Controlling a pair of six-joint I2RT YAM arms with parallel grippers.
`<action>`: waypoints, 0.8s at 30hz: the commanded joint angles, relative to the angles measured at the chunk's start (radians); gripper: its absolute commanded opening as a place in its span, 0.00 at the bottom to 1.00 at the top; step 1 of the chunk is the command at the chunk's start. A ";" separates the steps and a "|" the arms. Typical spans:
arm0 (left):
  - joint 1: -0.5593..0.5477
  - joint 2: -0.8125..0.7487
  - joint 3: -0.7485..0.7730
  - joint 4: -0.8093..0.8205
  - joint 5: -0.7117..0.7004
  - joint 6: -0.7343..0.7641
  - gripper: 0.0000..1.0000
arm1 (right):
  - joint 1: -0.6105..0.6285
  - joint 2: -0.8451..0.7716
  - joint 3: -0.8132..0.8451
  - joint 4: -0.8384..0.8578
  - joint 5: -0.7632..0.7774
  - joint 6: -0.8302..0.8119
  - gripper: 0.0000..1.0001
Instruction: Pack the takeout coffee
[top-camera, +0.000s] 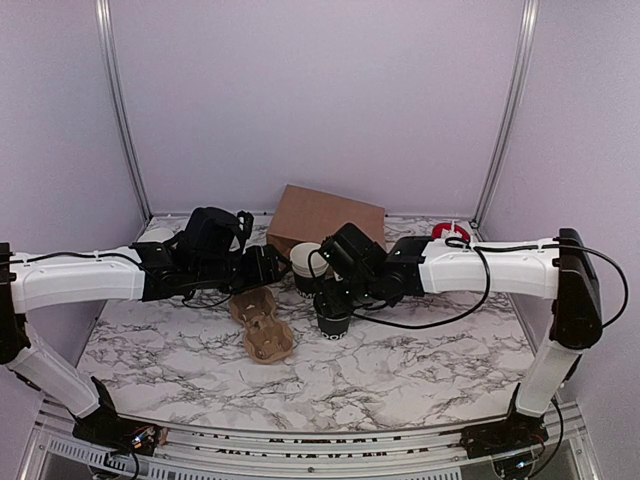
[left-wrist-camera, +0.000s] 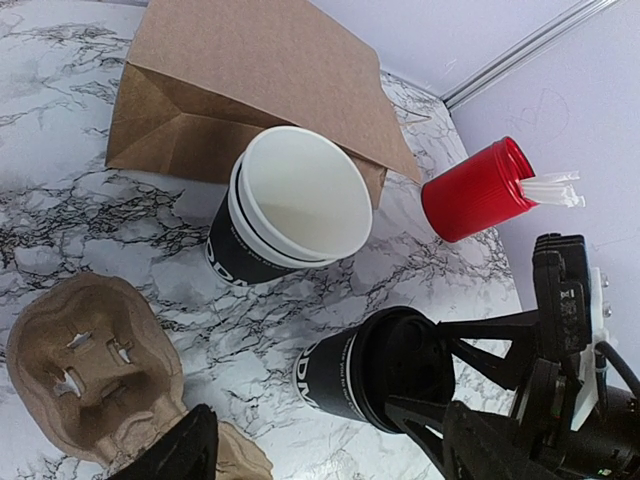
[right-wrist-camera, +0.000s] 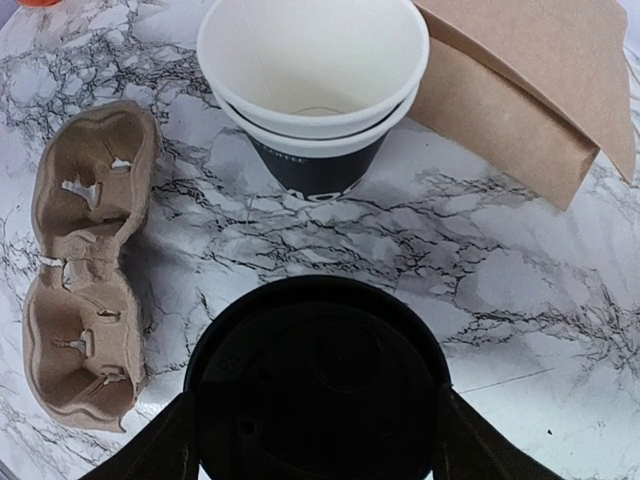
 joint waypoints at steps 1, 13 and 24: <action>0.006 -0.016 -0.006 0.001 0.011 0.006 0.78 | 0.011 0.026 0.037 -0.031 0.025 -0.007 0.72; 0.006 -0.011 0.000 0.001 0.014 0.006 0.77 | 0.018 0.045 0.042 -0.062 0.041 0.000 0.75; 0.006 -0.005 0.000 0.003 0.015 0.006 0.77 | 0.018 0.039 0.024 -0.059 0.044 0.007 0.78</action>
